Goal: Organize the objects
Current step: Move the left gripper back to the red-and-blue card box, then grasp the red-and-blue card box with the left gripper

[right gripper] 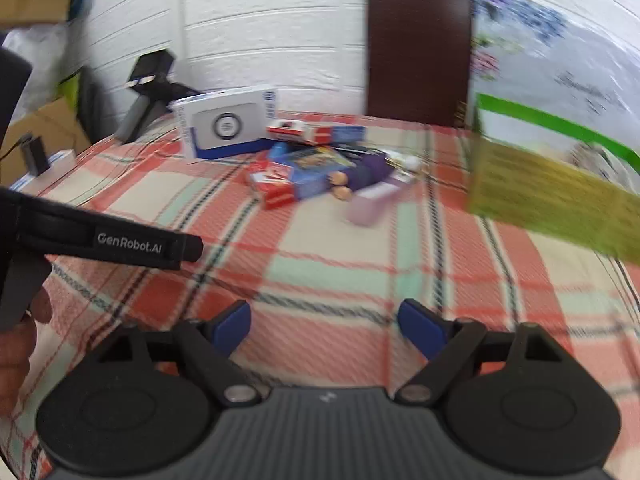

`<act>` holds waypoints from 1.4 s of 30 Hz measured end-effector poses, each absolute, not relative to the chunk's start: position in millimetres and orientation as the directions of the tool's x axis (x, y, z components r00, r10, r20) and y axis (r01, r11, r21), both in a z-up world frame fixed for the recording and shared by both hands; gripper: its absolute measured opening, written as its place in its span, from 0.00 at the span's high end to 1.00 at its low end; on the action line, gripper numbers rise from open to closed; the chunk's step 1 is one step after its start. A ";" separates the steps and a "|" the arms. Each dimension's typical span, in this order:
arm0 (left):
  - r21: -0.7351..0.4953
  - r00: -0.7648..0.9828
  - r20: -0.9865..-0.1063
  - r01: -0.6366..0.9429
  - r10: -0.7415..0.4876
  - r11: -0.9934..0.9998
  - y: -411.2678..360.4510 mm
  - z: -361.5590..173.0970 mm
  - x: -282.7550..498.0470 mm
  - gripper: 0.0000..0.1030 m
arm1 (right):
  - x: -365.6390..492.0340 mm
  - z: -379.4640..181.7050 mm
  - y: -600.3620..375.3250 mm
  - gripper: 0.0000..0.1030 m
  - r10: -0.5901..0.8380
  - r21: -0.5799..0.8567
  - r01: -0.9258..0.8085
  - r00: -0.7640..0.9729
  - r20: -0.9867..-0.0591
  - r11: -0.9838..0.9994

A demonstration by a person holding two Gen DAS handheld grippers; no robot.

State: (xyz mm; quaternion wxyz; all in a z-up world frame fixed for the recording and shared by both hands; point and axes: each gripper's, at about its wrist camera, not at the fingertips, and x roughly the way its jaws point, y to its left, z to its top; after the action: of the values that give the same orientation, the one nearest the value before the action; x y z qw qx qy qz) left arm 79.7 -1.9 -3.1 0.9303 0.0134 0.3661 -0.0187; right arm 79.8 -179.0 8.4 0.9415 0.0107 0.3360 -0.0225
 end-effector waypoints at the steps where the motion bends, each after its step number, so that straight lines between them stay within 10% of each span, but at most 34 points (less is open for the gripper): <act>1: 0.012 0.736 -0.677 0.020 -0.006 1.000 5.8 -3.1 81.1 0.28 | 88.6 10.2 -175.4 0.26 -0.019 -0.005 0.020 0.779 -0.627 1.000; 7: -0.038 0.747 -0.664 -0.067 0.025 0.997 45.0 -0.8 84.0 0.28 | 159.7 41.0 -171.9 0.25 0.033 -0.036 -0.063 0.843 -0.537 0.997; 14: -0.103 0.739 -0.673 -0.073 -0.015 0.992 61.8 3.3 81.9 0.28 | 251.6 25.5 -200.9 0.22 0.069 0.074 -0.026 0.741 -0.668 0.997; 25: -0.295 0.718 -0.680 -0.085 -0.147 0.952 82.9 10.6 81.8 0.31 | 202.0 9.9 -165.9 0.26 0.326 0.276 -0.184 0.665 -0.672 0.944; 35: -0.424 0.683 -0.670 -0.031 -0.291 0.905 87.7 10.9 92.4 0.33 | 145.9 3.6 -118.3 0.10 0.258 0.022 -0.325 0.706 -0.660 0.945; 42: -0.364 0.677 -0.680 0.024 -0.283 0.931 59.2 5.9 90.4 0.60 | 150.0 4.3 -118.6 0.27 0.268 0.040 -0.319 0.714 -0.646 0.947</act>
State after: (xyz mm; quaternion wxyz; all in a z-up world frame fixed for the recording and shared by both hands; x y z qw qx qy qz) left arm 90.4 59.2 5.9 0.9006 -0.1648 0.3929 -0.0853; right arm 150.0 -118.6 4.3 0.9251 -0.0371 0.3431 0.1586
